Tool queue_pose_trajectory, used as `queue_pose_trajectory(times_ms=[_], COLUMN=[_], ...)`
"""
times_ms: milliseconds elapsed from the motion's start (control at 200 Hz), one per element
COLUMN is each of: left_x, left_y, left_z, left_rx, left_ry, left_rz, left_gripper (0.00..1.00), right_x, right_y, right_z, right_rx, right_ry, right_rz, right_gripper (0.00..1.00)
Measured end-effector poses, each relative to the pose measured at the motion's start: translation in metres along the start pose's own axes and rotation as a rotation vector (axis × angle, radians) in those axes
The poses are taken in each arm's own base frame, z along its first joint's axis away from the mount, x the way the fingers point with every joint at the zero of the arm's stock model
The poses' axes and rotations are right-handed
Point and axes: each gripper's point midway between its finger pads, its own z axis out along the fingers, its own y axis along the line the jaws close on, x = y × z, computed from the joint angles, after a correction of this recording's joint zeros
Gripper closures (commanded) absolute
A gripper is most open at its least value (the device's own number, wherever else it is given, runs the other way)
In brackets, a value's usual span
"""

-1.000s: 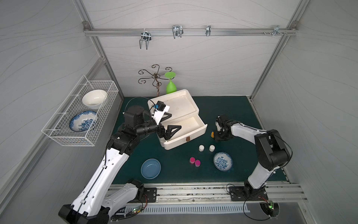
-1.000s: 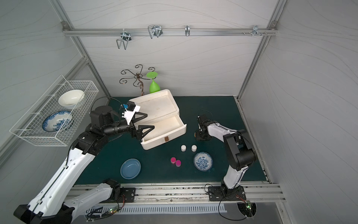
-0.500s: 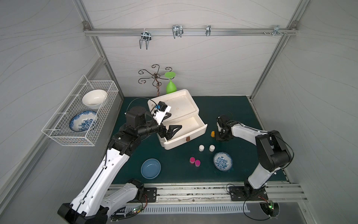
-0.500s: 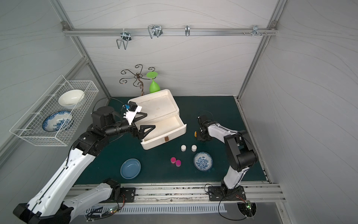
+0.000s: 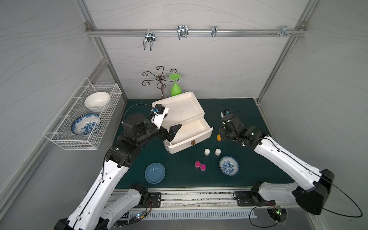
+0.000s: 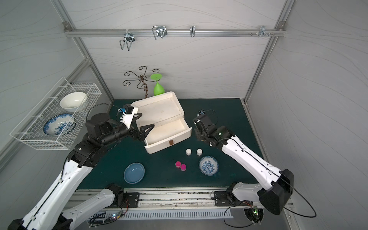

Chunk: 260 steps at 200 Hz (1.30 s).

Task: Put the paint cans in the drawer according to color
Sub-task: Pick up the paint can at the center of the board, then place the paint can in the drawer.

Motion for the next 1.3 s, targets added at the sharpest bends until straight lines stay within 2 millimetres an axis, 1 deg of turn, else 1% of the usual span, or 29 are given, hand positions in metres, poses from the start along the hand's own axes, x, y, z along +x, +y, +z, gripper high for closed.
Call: queue_pose_trajectory(times_ms=[55,115,165,220,295,370,475,565,655,745,870,946,1031,1106,1301], left_x=[-0.001,-0.003,-0.004,-0.004,-0.003,-0.004,-0.007,-0.011,-0.015,-0.014,-0.014,-0.014,-0.014,-0.014,-0.017], left_y=[0.009,0.018,0.025,0.031,0.036,0.04,0.045,0.048,0.049,0.05,0.051,0.051,0.051,0.051,0.05], left_z=[-0.003,-0.008,-0.012,-0.017,-0.024,-0.032,-0.042,-0.046,-0.048,-0.047,-0.047,-0.047,-0.047,-0.047,-0.051], left_rx=[-0.057,-0.119,-0.168,-0.206,-0.25,-0.29,-0.334,-0.354,-0.365,-0.369,-0.371,-0.372,-0.373,-0.374,-0.374], left_ry=[-0.013,-0.031,-0.048,-0.068,-0.095,-0.126,-0.167,-0.187,-0.204,-0.2,-0.2,-0.2,-0.201,-0.201,-0.218], left_rz=[-0.002,-0.006,-0.01,-0.011,-0.008,-0.005,-0.002,-0.001,-0.001,-0.003,-0.004,-0.004,-0.004,-0.004,-0.003], left_gripper=[0.0,0.0,0.0,0.0,0.0,0.0,0.0,0.0,0.0,0.0,0.0,0.0,0.0,0.0,0.0], right_x=[-0.015,-0.024,-0.027,-0.027,-0.023,-0.014,-0.003,-0.001,-0.005,-0.012,-0.016,-0.016,-0.008,-0.006,-0.013], right_y=[0.025,0.051,0.072,0.097,0.126,0.151,0.177,0.193,0.204,0.211,0.222,0.23,0.236,0.233,0.201], right_z=[-0.025,-0.045,-0.056,-0.061,-0.057,-0.042,-0.022,-0.011,-0.007,-0.006,-0.004,0.0,0.003,0.007,0.026], right_rx=[-0.06,-0.124,-0.173,-0.22,-0.265,-0.298,-0.324,-0.34,-0.356,-0.368,-0.392,-0.432,-0.488,-0.524,-0.59], right_ry=[-0.056,-0.093,-0.105,-0.104,-0.078,-0.027,0.036,0.063,0.065,0.056,0.052,0.059,0.083,0.095,0.133], right_rz=[-0.032,-0.069,-0.1,-0.138,-0.179,-0.214,-0.253,-0.276,-0.289,-0.292,-0.332,-0.394,-0.494,-0.56,-0.645], right_gripper=[0.76,0.75,0.75,0.75,0.74,0.74,0.74,0.74,0.74,0.73,0.66,0.65,0.65,0.66,0.65])
